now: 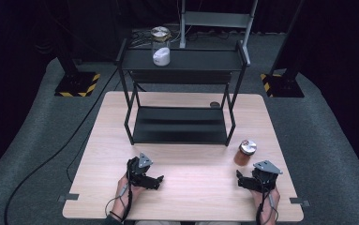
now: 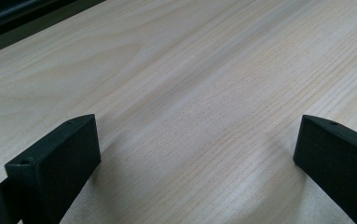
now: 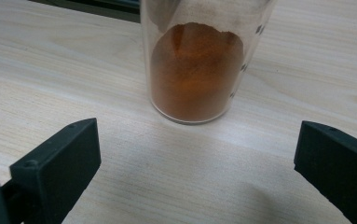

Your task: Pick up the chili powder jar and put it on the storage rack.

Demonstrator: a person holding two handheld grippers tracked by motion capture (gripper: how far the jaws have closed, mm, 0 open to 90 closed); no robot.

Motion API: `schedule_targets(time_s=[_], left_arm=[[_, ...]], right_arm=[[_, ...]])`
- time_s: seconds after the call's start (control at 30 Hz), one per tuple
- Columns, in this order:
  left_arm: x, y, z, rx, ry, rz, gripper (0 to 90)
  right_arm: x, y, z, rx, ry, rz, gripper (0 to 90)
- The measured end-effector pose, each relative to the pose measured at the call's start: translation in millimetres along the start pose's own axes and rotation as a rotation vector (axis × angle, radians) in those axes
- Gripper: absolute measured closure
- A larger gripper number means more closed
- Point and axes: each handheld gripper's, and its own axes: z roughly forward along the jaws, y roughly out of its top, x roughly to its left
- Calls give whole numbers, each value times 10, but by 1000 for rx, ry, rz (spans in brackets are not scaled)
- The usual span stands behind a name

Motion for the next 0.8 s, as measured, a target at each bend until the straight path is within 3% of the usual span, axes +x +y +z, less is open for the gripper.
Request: schedule_targets(time_s=[0.17, 0.4, 0.6, 0.8], left_arm=[[0, -1, 1, -1, 0, -1, 0], [0, -1, 1, -1, 0, -1, 0], [0, -1, 1, -1, 0, -1, 0], [0, -1, 1, -1, 0, -1, 0]], right_arm=[[-41, 64, 6, 23, 11, 14, 0], [-137, 332, -22, 21, 38, -5, 0], [-121, 599, 117, 44, 45, -62, 0], [-147, 725, 293, 60, 55, -70, 0]])
